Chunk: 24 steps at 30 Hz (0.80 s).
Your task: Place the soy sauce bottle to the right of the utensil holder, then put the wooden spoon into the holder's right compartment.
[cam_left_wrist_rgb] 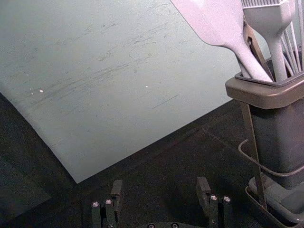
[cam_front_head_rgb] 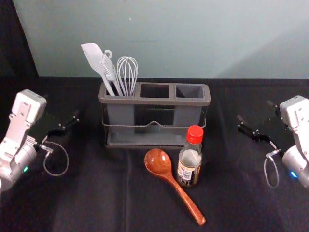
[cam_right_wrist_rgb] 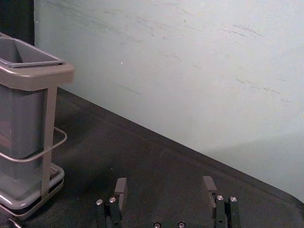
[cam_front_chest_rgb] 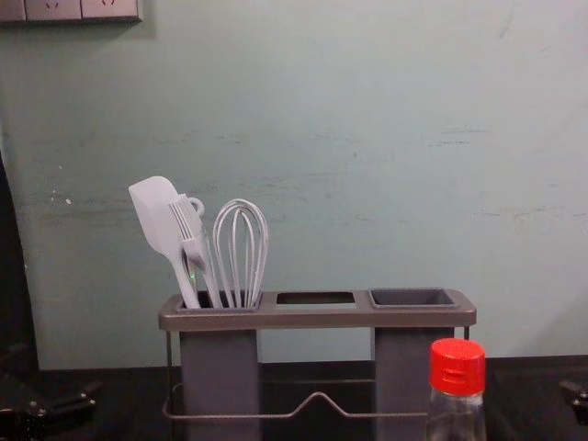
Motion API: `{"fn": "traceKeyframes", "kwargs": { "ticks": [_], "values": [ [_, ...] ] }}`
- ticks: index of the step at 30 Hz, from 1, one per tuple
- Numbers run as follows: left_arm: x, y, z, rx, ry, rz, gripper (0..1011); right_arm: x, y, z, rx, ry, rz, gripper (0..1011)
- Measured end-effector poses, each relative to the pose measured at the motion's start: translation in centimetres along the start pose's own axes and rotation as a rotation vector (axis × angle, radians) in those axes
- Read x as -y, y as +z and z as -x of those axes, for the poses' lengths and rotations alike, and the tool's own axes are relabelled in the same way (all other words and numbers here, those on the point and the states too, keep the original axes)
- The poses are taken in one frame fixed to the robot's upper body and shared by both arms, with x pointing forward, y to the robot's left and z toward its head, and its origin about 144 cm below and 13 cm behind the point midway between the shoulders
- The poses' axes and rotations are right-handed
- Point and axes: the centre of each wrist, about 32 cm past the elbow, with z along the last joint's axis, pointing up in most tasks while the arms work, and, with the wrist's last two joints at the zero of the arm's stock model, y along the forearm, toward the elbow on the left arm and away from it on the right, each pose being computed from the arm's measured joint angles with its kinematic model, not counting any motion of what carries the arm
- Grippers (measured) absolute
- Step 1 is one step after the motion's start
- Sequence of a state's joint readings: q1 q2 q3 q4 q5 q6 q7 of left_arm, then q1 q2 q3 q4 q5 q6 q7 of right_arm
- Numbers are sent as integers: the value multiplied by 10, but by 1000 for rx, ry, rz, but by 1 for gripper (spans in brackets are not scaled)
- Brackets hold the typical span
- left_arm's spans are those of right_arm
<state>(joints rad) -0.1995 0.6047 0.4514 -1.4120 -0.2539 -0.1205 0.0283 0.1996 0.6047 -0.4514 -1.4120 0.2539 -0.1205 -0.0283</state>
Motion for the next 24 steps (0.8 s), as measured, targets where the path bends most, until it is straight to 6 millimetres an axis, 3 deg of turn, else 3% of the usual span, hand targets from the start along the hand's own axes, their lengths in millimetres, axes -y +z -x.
{"fn": "traceKeyframes", "kwargs": {
  "ticks": [24],
  "values": [
    [0, 0, 0, 0, 0, 0, 1000, 0, 0, 0, 0, 0, 0, 1003]
  ]
}}
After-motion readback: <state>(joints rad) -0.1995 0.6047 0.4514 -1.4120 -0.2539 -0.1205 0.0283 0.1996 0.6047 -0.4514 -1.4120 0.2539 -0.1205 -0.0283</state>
